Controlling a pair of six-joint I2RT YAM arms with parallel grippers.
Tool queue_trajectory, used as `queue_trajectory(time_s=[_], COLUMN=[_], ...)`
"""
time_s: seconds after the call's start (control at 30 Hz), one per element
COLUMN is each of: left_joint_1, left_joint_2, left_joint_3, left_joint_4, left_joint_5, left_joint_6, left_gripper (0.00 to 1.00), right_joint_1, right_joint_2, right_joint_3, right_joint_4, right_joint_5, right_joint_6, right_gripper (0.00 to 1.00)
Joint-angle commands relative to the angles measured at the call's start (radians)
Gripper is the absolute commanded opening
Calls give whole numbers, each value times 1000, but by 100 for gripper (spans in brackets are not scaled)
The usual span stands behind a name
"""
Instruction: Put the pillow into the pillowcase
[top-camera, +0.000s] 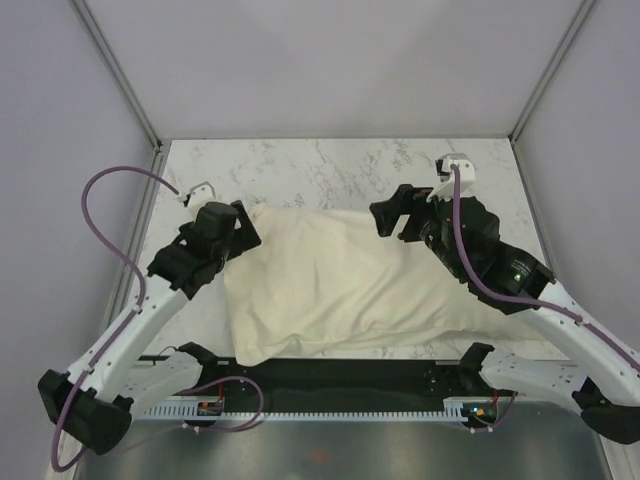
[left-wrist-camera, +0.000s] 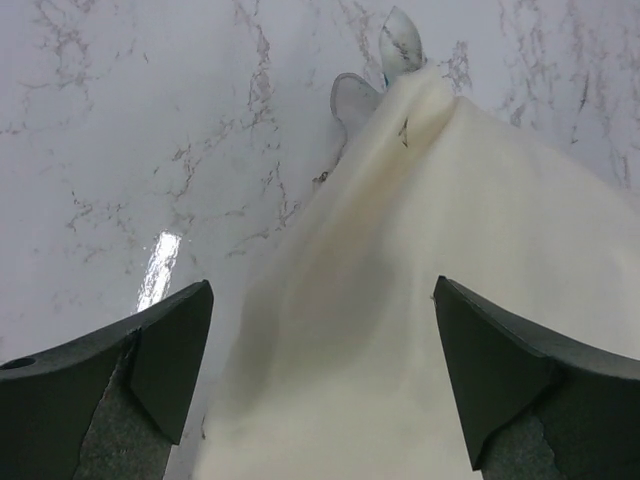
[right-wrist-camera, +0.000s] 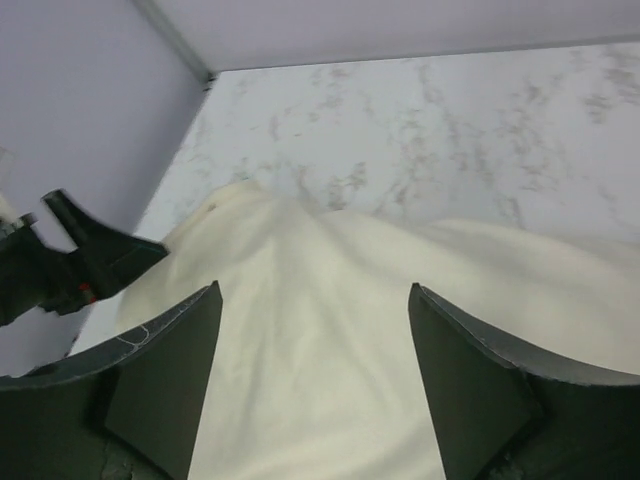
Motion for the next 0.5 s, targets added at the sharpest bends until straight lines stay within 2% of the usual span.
queue_trajectory(time_s=[0.0,0.03,0.07,0.13,0.17,0.2,0.27,0.3,0.43,0.47], left_joint_1=[137,152,164,166,167,171,199,219,434,457], left_joint_2=[115,133,146,160,160,161,169,175,209,213], left_joint_3=[-3,-5,-23,-52,-80,-92,-107,-107,-132,-132], left_joint_4=[119,154,180,246,307,332,354,356,383,388], left_joint_5=[280,315,382,444,484,492,481,481,541,538], left_joint_6=[44,35,28,6,0,-8,-23,-43,-92,-100], left_gripper=[98,95,91,71,60,32,5,2,2,2], right_joint_1=[-156,-213,-326,-427,-521,-563,-665,-693,-819,-866], right_joint_2=[57,78,95,95,83,42,7,-21,-59,-72], right_joint_3=[-7,-1,-6,-39,-85,-113,-186,-205,-300,-314], right_joint_4=[-199,-230,-272,-274,-253,-239,-204,-198,-167,-161], right_joint_5=[129,98,85,34,-22,-43,-84,-90,-135,-149], right_joint_6=[21,21,17,15,20,27,41,56,80,81], right_gripper=[84,85,85,85,86,86,86,87,86,86])
